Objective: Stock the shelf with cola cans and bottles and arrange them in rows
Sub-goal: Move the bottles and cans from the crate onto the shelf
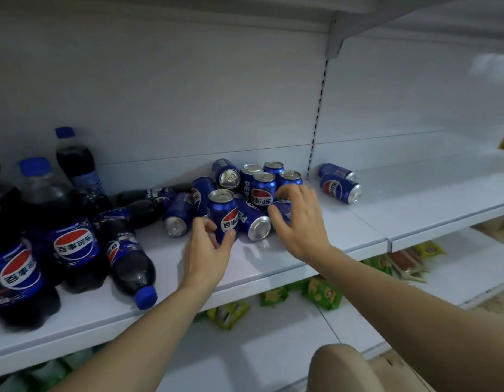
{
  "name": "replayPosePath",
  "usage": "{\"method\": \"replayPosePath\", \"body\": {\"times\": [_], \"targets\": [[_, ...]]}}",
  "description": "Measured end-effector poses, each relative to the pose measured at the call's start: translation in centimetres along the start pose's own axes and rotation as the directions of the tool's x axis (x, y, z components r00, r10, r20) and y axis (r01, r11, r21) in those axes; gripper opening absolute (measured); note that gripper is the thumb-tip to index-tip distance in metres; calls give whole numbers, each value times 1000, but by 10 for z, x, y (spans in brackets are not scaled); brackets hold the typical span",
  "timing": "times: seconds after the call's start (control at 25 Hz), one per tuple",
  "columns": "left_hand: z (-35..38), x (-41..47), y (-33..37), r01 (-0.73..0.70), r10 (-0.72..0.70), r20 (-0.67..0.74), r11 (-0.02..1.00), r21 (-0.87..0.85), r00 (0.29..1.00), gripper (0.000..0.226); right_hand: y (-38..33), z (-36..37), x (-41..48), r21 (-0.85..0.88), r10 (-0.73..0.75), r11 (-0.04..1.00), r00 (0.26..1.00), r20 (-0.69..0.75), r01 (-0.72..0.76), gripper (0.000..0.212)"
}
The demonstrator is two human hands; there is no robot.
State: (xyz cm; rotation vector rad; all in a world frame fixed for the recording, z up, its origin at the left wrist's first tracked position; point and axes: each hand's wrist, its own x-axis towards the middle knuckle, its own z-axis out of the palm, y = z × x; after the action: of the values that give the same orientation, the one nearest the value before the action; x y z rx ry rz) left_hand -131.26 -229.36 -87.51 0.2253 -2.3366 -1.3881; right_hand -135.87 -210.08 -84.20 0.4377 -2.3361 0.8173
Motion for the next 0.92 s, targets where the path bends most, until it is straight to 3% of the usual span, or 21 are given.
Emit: {"method": "replayPosePath", "body": {"times": [0.12,0.2,0.32,0.4,0.48,0.6,0.68,0.76,0.88,0.92], "targets": [[-47,-6,22,-175,167,-66,977,-125,984,13,-48,-1,-1,51,-154,987,985,77,150,37],[-101,-12,33,-332,316,-147,938,-101,937,4,-90,10,-3,197,-232,958,966,111,208,31],[-198,-39,33,-551,572,-153,819,163,806,15,-165,31,-11,423,-372,855,923,101,299,27],[-269,-73,22,-590,666,-145,726,354,732,27,-228,50,-25,556,-474,759,873,116,338,26],[-335,-114,2,-516,664,-192,703,490,723,31,-294,70,-49,675,-562,665,810,168,321,21],[-412,-189,-41,-289,550,-337,760,583,764,30,-381,106,-100,794,-670,562,692,271,233,16],[-455,-253,-73,-96,454,-439,772,629,775,27,-439,133,-149,842,-753,507,570,330,182,13],[-488,-318,-100,85,372,-533,756,649,760,23,-489,155,-206,845,-802,523,404,441,116,15],[-517,-399,-132,271,283,-603,697,663,746,23,-541,178,-294,794,-793,608,53,607,9,24],[-522,-419,-140,310,261,-621,687,657,739,24,-551,185,-318,782,-782,623,-32,623,-7,26]]}}
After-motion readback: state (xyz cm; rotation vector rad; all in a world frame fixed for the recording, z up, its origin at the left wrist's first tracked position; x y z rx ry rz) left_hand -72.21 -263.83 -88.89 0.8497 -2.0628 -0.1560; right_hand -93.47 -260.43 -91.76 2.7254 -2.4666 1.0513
